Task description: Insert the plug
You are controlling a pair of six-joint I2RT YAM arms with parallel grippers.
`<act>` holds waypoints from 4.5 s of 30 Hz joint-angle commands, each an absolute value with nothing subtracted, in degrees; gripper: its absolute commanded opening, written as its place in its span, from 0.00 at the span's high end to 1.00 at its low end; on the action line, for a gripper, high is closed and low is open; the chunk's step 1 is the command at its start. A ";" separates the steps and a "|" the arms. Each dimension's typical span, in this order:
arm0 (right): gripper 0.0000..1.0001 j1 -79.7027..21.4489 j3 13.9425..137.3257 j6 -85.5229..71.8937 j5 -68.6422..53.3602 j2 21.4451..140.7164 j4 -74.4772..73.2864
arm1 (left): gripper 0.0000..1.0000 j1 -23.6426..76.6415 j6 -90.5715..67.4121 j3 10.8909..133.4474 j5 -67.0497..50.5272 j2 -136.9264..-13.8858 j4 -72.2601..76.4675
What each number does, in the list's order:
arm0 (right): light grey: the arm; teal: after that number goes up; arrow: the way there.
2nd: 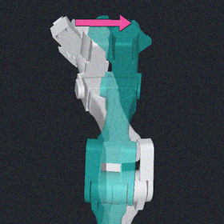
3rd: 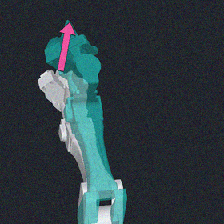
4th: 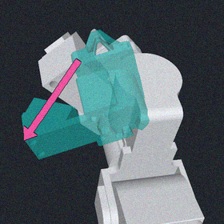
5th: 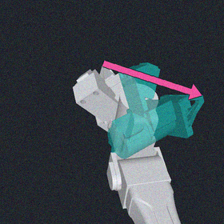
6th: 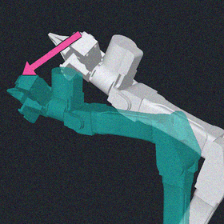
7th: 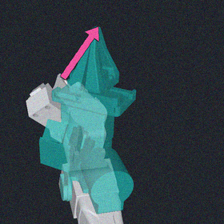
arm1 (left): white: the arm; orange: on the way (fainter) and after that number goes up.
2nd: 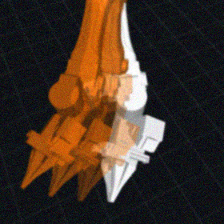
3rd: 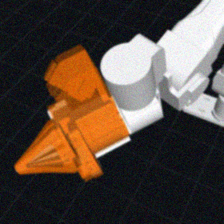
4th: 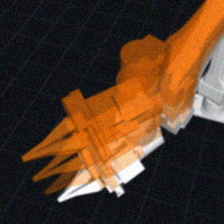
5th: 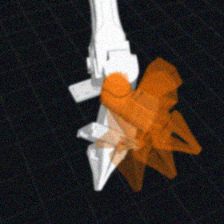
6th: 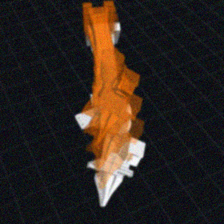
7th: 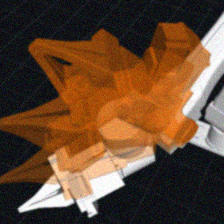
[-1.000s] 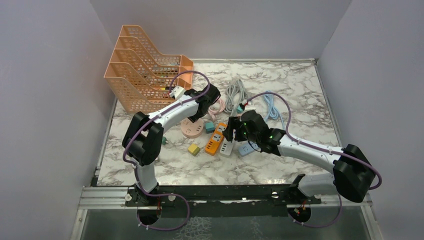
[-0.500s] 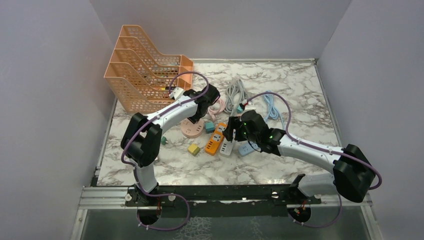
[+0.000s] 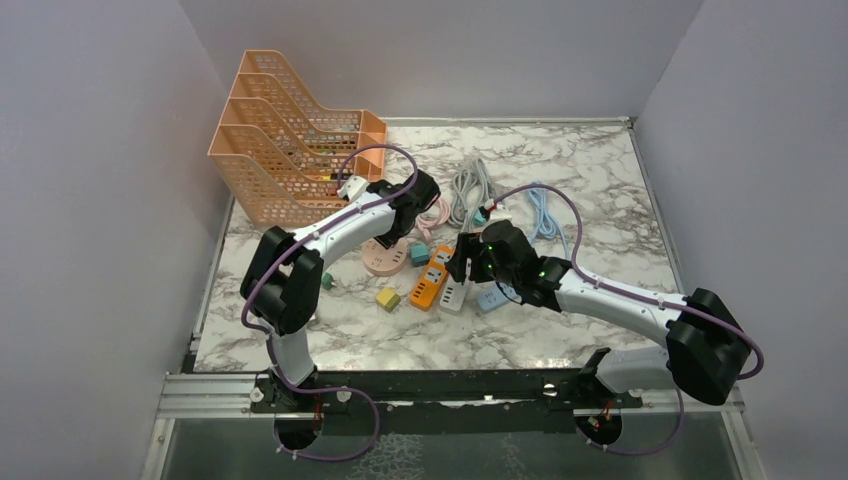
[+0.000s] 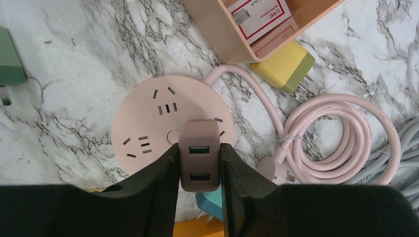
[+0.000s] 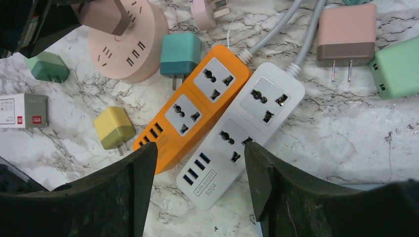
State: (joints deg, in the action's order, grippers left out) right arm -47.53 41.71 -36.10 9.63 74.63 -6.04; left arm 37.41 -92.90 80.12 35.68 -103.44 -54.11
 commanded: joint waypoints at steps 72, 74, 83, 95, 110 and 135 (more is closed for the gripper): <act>0.34 -47.30 42.87 -33.66 13.18 74.53 -6.24 | 1.00 38.73 -106.32 87.11 33.04 -115.32 -60.00; 0.34 -47.29 42.88 -33.66 13.16 74.53 -6.31 | 1.00 39.03 -106.33 87.88 34.06 -116.14 -60.12; 0.34 -47.28 42.73 -33.75 13.72 74.00 -6.37 | 0.85 40.51 -106.52 89.68 35.88 -118.96 -61.26; 0.34 -47.29 43.38 -34.28 13.28 74.26 -5.98 | 0.83 41.66 -105.65 91.30 31.18 -121.13 -59.56; 0.34 -47.28 43.79 -33.84 13.83 73.26 -6.82 | 0.80 42.01 -106.79 90.69 28.53 -124.02 -58.06; 0.33 -47.29 50.04 -15.75 -5.00 77.44 -1.05 | 0.01 38.86 -51.21 76.46 47.49 -83.13 -35.10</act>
State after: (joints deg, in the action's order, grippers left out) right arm -47.51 44.64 -25.56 4.62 72.88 -5.32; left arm 39.35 -77.28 86.04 44.58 -95.55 -52.71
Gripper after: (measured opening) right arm 0.671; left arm 0.989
